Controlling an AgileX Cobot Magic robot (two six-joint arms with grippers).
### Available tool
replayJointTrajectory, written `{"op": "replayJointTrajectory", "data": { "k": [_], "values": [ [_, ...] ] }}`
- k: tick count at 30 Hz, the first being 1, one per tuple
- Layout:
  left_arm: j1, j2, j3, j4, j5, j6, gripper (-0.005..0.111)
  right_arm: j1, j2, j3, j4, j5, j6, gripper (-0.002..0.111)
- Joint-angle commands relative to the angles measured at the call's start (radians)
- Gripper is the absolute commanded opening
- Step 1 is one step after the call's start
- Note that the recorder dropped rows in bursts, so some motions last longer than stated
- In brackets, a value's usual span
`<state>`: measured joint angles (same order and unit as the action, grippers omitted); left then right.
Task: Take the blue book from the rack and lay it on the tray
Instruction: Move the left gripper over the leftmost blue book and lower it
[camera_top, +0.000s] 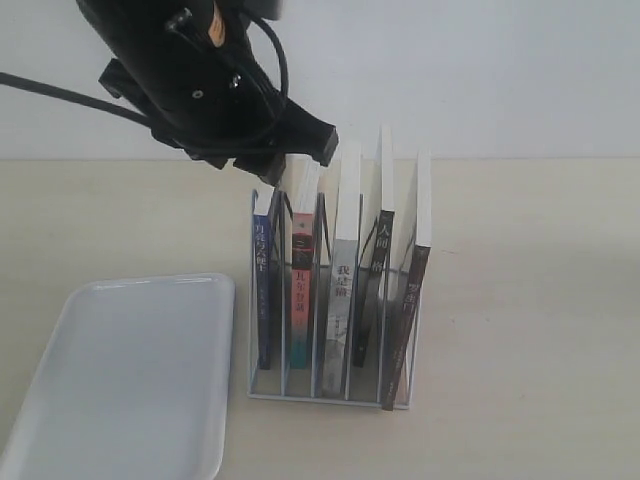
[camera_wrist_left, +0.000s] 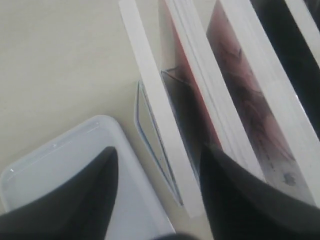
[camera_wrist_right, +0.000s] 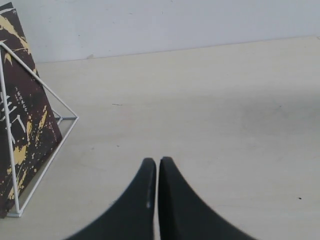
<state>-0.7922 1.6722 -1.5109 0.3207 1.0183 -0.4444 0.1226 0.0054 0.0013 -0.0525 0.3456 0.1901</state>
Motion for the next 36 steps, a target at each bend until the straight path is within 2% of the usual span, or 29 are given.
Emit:
{"op": "replayJointTrajectory", "data": {
  "k": [1, 36],
  "values": [
    [0.003, 0.026, -0.009, 0.004, -0.034, 0.005, 0.048, -0.001, -0.005, -0.001, -0.005, -0.012, -0.006, 0.001],
    [0.003, 0.121, -0.009, 0.053, -0.050, 0.005, 0.048, -0.001, -0.005, -0.001, -0.005, -0.012, -0.006, 0.001]
  ]
}}
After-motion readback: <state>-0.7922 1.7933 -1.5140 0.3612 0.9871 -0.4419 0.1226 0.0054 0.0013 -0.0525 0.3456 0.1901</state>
